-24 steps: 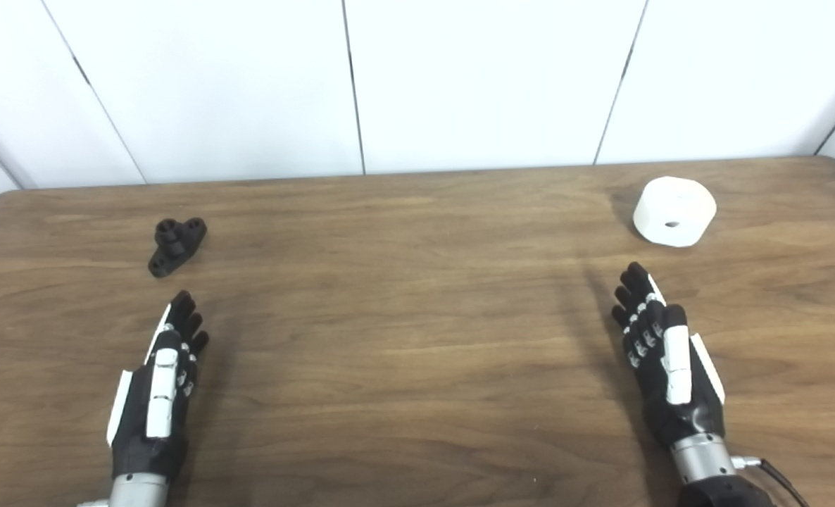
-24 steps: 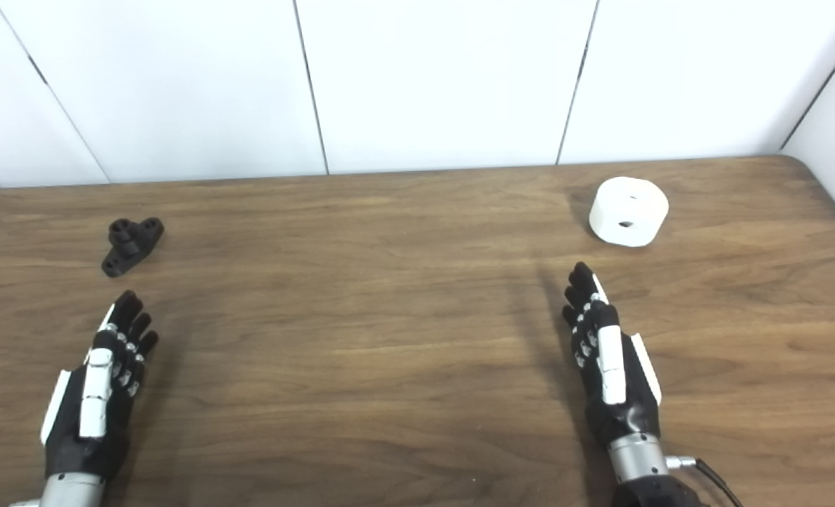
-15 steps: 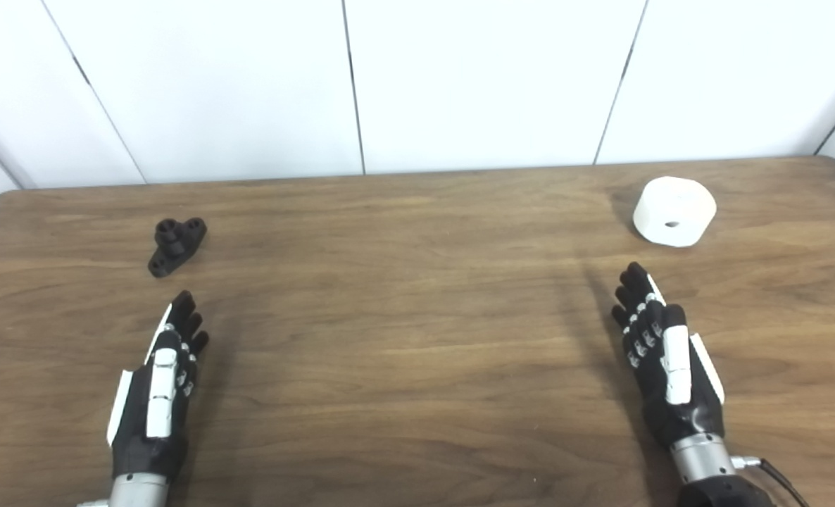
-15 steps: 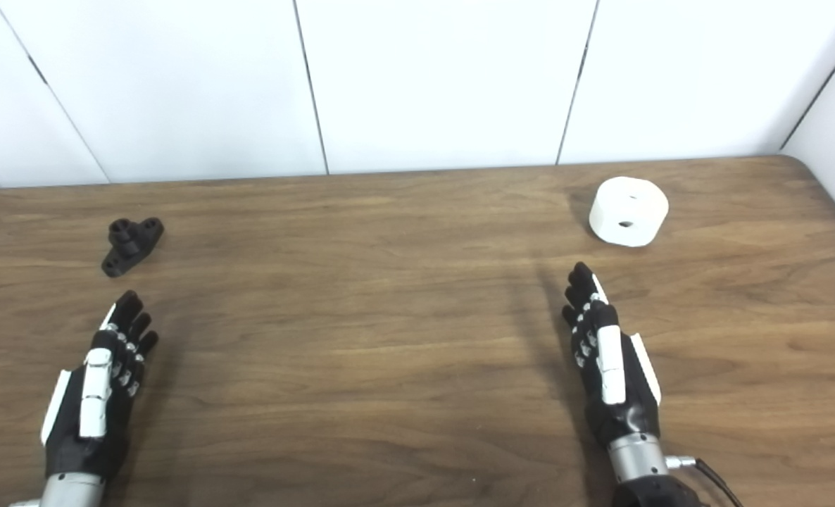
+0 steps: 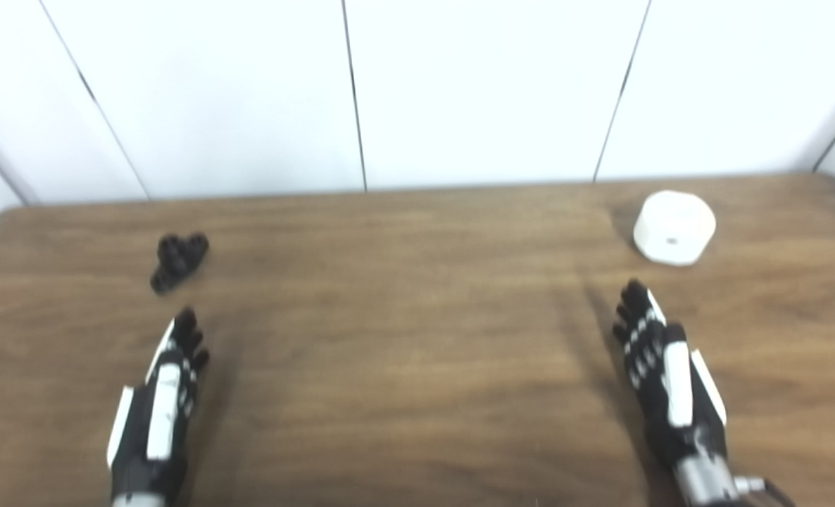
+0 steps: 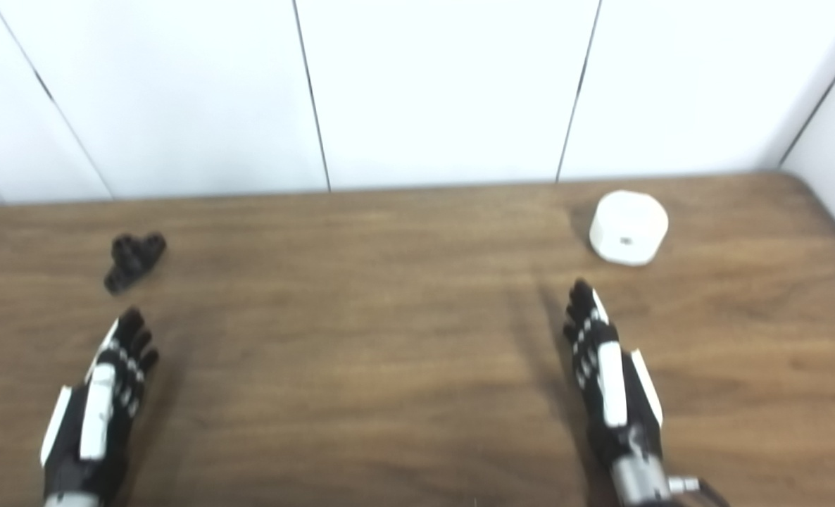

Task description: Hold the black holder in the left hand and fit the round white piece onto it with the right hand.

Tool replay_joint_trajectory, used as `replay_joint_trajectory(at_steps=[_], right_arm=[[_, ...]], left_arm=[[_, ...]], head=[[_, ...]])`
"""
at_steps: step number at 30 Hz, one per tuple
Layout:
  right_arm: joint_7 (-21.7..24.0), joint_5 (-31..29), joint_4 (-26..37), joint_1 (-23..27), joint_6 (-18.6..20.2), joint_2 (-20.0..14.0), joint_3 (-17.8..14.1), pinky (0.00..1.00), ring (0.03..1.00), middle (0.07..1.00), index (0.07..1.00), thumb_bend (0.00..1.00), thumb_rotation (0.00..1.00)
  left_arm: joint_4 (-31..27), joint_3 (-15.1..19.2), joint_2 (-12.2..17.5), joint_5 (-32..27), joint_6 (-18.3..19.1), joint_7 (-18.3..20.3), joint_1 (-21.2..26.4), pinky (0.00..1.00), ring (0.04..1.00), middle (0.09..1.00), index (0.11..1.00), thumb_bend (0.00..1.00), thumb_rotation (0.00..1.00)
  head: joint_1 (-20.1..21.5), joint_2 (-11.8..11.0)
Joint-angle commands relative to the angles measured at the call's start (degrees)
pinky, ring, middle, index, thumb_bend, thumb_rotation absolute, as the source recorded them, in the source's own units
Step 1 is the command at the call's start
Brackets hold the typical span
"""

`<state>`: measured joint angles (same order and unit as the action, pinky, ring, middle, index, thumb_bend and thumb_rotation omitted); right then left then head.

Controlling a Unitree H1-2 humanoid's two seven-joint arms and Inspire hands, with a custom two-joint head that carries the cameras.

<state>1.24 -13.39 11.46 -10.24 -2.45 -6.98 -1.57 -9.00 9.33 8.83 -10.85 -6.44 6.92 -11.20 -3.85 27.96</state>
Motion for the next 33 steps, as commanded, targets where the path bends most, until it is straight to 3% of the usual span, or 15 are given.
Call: replay_joint_trajectory(at_steps=[1, 8, 13, 21, 33], right_arm=[[1.37, -0.35, -3.21, -1.57, -3.04, 0.65, -0.72, 1.0, 0.992, 0.987, 0.981, 0.55, 1.0], [3.87, -1.55, -5.92, -0.99, -5.1, -0.61, -1.93, 1.0, 1.0, 0.996, 0.987, 0.57, 1.0], [5.07, -3.0, -6.03, -0.97, -4.14, -0.67, -2.9, 1.0, 1.0, 1.0, 0.999, 0.55, 1.0], [5.32, -2.81, -4.96, -1.4, -3.6, -0.9, -3.43, 1.0, 1.0, 1.0, 1.0, 0.57, 1.0], [6.59, -4.07, -4.82, -1.42, -3.51, -1.94, -4.91, 1.0, 1.0, 1.0, 1.0, 0.55, 1.0]], left_arm=[[2.4, -1.1, -1.09, 0.84, -2.63, 0.08, -0.87, 1.0, 1.0, 1.0, 0.995, 0.55, 0.93], [3.85, -1.83, -2.74, 2.78, -4.83, -1.05, -0.61, 0.97, 0.99, 0.991, 0.965, 0.54, 0.86], [3.6, -2.11, -3.55, 3.68, -4.99, -1.56, -0.68, 0.98, 0.989, 0.981, 0.955, 0.51, 0.83], [2.47, -2.37, -4.31, 4.62, -5.14, -1.8, -1.31, 0.99, 0.995, 0.996, 0.969, 0.48, 0.86], [1.19, -3.9, -5.63, 6.23, -3.99, -3.43, -1.41, 1.0, 1.0, 1.0, 0.979, 0.5, 0.87]], head=[[-1.31, -0.7], [-5.86, -2.67], [-6.65, -2.19], [-6.8, -0.98], [-10.68, 0.99]])
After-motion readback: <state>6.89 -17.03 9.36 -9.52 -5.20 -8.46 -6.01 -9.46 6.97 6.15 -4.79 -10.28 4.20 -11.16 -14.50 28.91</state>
